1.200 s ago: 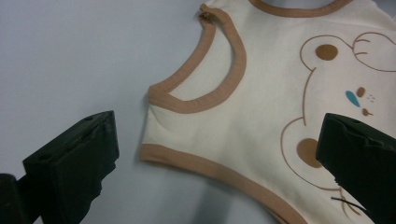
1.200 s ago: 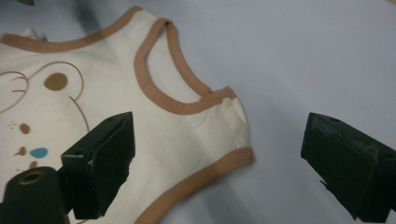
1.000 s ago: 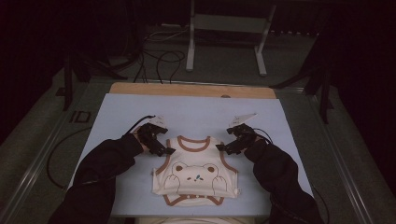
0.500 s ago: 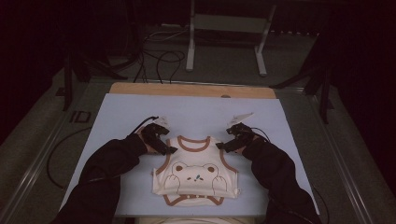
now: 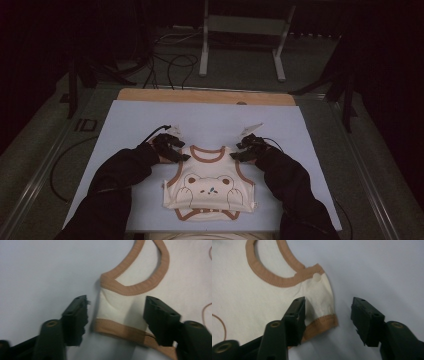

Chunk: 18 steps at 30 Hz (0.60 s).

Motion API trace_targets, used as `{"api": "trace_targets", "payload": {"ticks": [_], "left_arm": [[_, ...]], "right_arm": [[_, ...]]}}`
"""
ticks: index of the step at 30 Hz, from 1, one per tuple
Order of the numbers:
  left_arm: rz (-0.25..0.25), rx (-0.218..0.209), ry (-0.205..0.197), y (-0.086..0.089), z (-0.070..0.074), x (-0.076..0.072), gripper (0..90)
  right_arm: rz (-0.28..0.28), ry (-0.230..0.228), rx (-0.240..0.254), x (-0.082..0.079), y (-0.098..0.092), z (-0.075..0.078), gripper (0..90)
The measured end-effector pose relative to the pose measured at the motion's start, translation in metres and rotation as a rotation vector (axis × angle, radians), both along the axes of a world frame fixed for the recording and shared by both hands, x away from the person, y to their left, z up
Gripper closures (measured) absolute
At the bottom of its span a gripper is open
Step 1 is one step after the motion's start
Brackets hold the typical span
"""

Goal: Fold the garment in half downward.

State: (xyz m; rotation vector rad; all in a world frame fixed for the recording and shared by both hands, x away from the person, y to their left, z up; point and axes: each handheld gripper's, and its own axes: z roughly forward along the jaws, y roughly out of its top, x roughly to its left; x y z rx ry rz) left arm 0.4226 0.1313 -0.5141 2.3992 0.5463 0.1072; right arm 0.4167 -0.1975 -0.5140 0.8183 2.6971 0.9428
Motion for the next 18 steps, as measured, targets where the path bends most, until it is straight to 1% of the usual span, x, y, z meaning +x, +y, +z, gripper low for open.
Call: {"api": "trace_targets", "payload": {"ticks": [2,3,5,7,8,10,12,13,14,15,18], "left_arm": [[-0.001,0.003,-0.004,0.0000,-0.0006,0.0004,42.3],[-0.001,0.005,-0.004,-0.0006,-0.0011,0.0010,42.3],[0.000,0.016,-0.014,-0.0016,-0.0006,0.0012,45.1],[0.004,0.020,-0.013,-0.0023,-0.0007,0.0011,45.6],[0.005,0.023,-0.010,-0.0026,-0.0003,0.0012,46.3],[0.005,0.031,-0.008,-0.0031,0.0002,0.0015,49.0],[0.005,0.029,-0.003,-0.0031,0.0003,0.0015,51.5],[0.012,0.029,0.002,-0.0035,0.0007,0.0016,53.7],[0.010,0.033,0.003,-0.0043,0.0012,0.0012,55.7],[0.007,0.037,0.007,-0.0048,0.0016,0.0013,57.2],[0.006,0.040,0.017,-0.0052,0.0024,0.0016,62.4]], "right_arm": [[0.004,0.000,-0.003,0.0005,-0.0003,0.0002,47.7],[-0.001,0.001,-0.008,0.0005,0.0000,0.0006,49.0],[0.015,-0.008,-0.019,-0.0014,0.0020,0.0013,54.5],[0.025,-0.001,-0.016,-0.0025,0.0030,0.0017,59.9],[0.032,-0.003,-0.015,-0.0026,0.0030,0.0015,61.9],[0.029,0.007,-0.010,-0.0034,0.0035,0.0018,65.7],[0.033,0.016,-0.012,-0.0040,0.0038,0.0025,71.0],[0.040,0.010,-0.014,-0.0039,0.0041,0.0022,73.4],[0.037,0.015,-0.017,-0.0043,0.0049,0.0026,75.8],[0.039,0.021,-0.019,-0.0047,0.0054,0.0032,77.1],[0.049,0.018,-0.032,-0.0045,0.0069,0.0039,78.9]]}}
